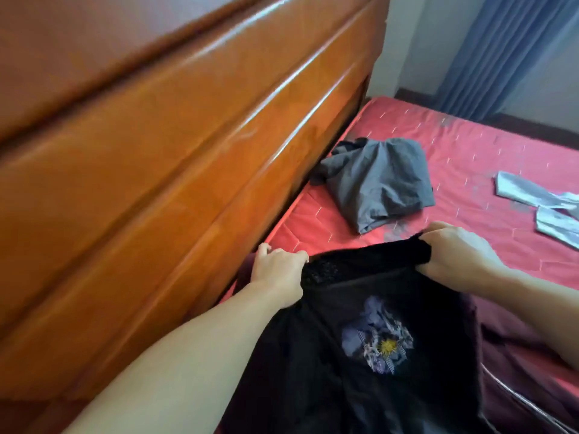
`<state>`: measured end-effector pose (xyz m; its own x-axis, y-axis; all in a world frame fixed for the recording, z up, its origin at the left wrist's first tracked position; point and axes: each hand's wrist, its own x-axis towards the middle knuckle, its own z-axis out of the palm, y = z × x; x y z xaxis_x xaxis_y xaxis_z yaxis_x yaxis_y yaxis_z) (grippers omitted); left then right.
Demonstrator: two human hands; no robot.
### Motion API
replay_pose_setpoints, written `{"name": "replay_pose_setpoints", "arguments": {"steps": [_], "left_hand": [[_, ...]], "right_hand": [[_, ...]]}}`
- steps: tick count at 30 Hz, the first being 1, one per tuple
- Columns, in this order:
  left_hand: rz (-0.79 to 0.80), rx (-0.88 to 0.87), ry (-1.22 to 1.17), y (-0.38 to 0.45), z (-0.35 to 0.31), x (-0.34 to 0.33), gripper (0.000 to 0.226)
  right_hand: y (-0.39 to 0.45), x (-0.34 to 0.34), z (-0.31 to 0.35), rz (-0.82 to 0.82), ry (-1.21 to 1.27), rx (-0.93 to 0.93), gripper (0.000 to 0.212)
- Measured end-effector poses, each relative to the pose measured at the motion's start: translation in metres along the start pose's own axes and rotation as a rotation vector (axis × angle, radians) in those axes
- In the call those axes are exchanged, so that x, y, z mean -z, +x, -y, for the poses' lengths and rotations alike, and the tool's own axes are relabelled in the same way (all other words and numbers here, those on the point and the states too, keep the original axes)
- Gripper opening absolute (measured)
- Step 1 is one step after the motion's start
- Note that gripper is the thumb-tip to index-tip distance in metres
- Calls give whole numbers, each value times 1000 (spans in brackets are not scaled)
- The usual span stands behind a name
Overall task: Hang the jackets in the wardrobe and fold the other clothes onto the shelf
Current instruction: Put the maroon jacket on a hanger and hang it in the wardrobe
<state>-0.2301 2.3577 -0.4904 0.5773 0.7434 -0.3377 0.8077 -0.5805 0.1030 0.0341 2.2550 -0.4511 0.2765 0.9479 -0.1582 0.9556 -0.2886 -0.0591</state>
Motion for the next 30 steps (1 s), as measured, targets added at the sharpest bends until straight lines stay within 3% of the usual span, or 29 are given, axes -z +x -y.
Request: {"name": "replay_pose_setpoints", "arguments": {"steps": [2,3,5,9,13,15,19,22,25,28,30], "left_hand": [[-60,-19,50,-9,-18,42,10],[-99,-18,81,-15,-28,65,7],[-171,-34,134,-28,-51,116,17],[-338,-72,202,-74,-98,218,5],[-565,-203,420,-129,-138,301,33],[-668,-258,353,-161,-152,333,38],[-892,-191,-28,-218,-176,377,45],[-783,-128,-71,-238,-189,387,32],[-727,-150,25,-254,-198,397,37],[-792,-197,116,-259,-215,427,35],[-881,-227,-8,-264,-229,448,29]], "right_hand": [[-15,42,-19,-65,30,-21,7],[-24,64,-28,-97,62,-42,10],[-44,108,-45,-180,106,-60,13],[-92,207,-70,-319,-16,-39,18],[-157,317,-83,-522,-263,129,26],[-192,364,-93,-633,-353,172,35],[-260,431,-98,-830,-179,92,18],[-294,458,-102,-722,-96,-15,7],[-323,466,-111,-555,-224,-154,17],[-344,481,-115,-502,-291,-287,19],[-357,501,-116,-571,-287,-342,23]]}}
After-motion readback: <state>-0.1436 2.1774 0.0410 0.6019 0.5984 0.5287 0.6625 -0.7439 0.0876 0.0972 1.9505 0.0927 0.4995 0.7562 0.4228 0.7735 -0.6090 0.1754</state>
